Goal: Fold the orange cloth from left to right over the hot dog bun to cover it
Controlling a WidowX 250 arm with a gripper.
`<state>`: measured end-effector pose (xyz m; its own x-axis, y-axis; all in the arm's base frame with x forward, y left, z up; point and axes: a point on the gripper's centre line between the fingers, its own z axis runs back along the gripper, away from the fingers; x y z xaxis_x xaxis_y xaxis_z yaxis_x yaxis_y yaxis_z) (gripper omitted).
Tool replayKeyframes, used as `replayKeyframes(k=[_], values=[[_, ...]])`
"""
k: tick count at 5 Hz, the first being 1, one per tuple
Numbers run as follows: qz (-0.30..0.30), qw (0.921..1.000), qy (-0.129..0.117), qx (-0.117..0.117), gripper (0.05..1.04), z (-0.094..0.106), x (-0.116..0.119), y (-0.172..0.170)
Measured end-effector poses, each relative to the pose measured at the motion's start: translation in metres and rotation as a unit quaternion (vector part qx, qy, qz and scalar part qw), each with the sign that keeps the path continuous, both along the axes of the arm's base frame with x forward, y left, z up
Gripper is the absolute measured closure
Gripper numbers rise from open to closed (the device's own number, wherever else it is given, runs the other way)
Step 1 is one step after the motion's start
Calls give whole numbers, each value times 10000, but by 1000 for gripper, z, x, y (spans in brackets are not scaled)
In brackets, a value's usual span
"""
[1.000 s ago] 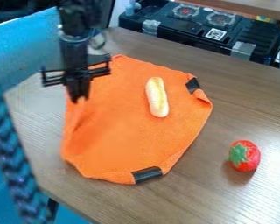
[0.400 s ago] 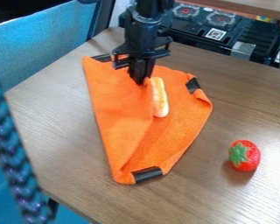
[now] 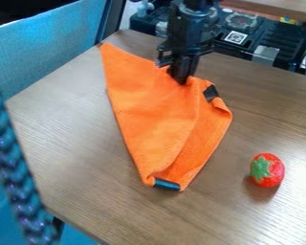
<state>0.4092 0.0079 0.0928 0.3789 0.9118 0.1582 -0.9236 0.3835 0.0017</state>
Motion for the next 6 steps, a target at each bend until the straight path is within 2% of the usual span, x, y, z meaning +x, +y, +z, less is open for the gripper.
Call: replayKeyframes(k=[2, 3, 4, 6], values=[[-154, 9997, -154, -84, 1007, 12, 7, -29], [-156, 9998, -107, -14, 987, -2, 13, -35], [-209, 9996, -95, 135, 799, -18, 22, -41], [-110, 9997, -101, 190, 226, -32, 36, -42]])
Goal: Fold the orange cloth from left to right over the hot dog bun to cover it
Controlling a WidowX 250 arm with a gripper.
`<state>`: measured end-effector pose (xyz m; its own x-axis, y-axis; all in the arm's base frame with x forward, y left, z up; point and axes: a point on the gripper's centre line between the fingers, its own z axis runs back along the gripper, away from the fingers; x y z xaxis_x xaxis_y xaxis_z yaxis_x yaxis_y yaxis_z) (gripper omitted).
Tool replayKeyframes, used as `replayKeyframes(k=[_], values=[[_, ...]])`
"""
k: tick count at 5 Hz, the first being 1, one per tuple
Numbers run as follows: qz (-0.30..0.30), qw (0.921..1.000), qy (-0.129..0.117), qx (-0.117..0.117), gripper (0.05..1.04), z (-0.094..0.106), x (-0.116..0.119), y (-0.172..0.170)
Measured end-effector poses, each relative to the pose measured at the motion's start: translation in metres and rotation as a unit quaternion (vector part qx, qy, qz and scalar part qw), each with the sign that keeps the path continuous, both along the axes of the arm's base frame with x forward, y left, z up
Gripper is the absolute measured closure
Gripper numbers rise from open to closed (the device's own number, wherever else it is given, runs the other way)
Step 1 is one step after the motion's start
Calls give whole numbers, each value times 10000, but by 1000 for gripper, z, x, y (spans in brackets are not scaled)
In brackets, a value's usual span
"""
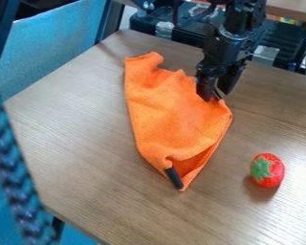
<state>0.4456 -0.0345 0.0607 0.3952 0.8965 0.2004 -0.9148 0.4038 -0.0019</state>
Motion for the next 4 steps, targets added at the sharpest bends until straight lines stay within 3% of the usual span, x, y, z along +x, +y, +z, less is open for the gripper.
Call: replayKeyframes(k=[1, 2, 3, 4], values=[[-55, 9999, -112, -61, 77, 7, 5, -7], [-144, 9997, -82, -193, 80, 7, 4, -13], [-317, 9976, -411, -458, 83, 35, -4, -16], [-274, 9949, -780, -570, 83, 72, -23, 19]])
